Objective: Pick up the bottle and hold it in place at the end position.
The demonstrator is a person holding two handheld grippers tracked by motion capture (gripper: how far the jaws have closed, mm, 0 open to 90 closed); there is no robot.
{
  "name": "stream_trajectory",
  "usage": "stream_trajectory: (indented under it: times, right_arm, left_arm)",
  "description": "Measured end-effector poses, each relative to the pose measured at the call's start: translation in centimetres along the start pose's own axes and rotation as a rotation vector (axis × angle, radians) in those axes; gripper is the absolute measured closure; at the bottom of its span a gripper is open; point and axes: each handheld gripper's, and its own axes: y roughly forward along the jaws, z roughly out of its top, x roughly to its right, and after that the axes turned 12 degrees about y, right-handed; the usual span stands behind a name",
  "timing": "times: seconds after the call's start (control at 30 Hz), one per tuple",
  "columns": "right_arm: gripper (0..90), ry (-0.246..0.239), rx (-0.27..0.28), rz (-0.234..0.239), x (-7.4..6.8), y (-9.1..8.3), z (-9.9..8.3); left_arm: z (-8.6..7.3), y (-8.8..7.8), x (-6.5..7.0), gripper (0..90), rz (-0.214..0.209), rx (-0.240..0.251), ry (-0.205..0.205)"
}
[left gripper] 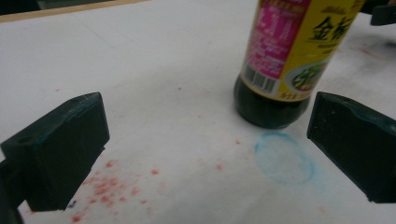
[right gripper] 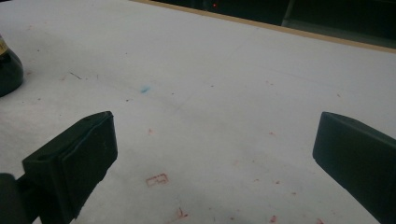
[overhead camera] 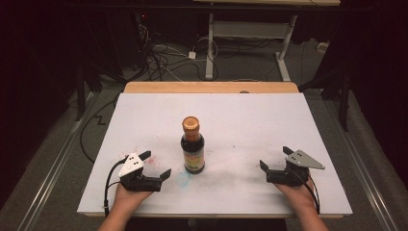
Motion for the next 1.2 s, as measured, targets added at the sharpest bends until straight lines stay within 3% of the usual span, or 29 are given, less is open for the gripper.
stream_trajectory:
  times: [0.27,0.33,0.4,0.5,0.6,0.77,0.97,1.2]
  right_arm:
    - [0.8,0.002,0.002,-0.001,0.0,0.0,0.0]
    - [0.9,0.001,0.003,-0.002,-0.1,0.0,0.0]
    - [1.0,0.000,0.007,-0.002,-0.1,-0.1,-0.1]
    - [1.1,-0.005,0.012,-0.002,0.0,-0.1,-0.1]
    - [1.0,0.006,0.009,0.001,0.0,-0.1,-0.1]
    - [0.9,0.003,0.006,0.005,0.1,-0.1,0.0]
    - [1.5,0.007,0.004,0.011,0.1,0.0,0.0]
    - [1.7,0.003,0.005,0.010,0.1,-0.1,0.0]
  left_arm:
    - [1.5,1.1,2.3,0.0,-0.060,0.025,0.036]
    - [2.2,1.5,2.9,0.0,-0.072,0.027,0.033]
    - [3.4,2.4,3.6,0.0,-0.087,0.031,0.056]
    - [4.1,3.0,3.7,0.0,-0.095,0.033,0.060]
    - [5.7,4.3,3.9,0.0,-0.100,0.017,0.056]
    - [6.8,5.9,3.6,0.0,-0.096,-0.016,0.046]
    - [7.3,6.2,3.6,14.6,-0.091,0.022,0.066]
    - [7.3,6.0,3.2,26.9,-0.072,0.020,0.062]
